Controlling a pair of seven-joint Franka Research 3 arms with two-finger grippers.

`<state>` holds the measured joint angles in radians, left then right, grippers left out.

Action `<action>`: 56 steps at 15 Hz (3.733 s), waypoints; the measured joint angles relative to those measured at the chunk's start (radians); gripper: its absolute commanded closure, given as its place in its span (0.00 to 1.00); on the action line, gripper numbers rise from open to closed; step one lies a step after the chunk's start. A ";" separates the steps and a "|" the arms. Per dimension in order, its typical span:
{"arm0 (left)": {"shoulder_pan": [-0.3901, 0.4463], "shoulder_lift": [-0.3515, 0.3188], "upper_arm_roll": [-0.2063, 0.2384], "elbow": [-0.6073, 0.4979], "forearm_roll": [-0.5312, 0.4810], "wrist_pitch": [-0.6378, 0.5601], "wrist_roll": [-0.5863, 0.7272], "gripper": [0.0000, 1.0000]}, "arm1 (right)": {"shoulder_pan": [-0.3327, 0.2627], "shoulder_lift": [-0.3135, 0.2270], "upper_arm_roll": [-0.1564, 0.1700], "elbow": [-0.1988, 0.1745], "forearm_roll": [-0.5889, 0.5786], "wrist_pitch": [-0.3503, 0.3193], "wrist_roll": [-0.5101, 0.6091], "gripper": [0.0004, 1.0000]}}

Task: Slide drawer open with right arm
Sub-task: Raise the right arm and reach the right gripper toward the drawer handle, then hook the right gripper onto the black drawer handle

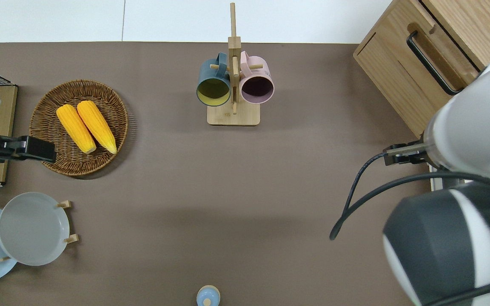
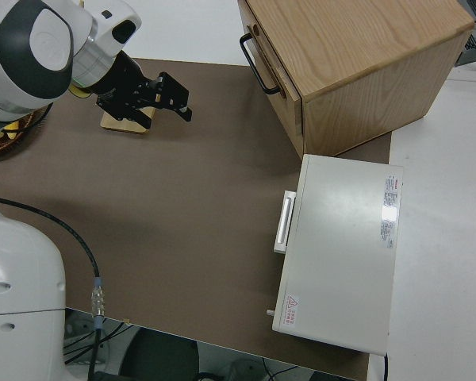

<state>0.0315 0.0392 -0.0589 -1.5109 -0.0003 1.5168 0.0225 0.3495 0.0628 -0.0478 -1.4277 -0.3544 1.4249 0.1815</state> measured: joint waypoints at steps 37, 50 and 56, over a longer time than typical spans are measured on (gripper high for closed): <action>0.000 0.000 0.000 0.000 0.000 0.000 0.000 0.01 | 0.017 0.192 0.007 -0.441 -1.326 0.458 0.415 0.02; 0.000 0.000 0.000 0.000 0.000 0.000 0.000 0.01 | -0.090 0.262 0.005 -0.417 -1.490 0.597 0.466 0.65; 0.000 0.000 0.000 0.000 0.000 0.000 0.000 0.01 | -0.091 0.276 0.005 -0.411 -1.499 0.601 0.466 1.00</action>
<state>0.0315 0.0392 -0.0589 -1.5109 -0.0003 1.5168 0.0225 0.2587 0.3385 -0.0423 -1.8387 -1.8531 2.0260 0.6474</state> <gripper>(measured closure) 0.004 0.520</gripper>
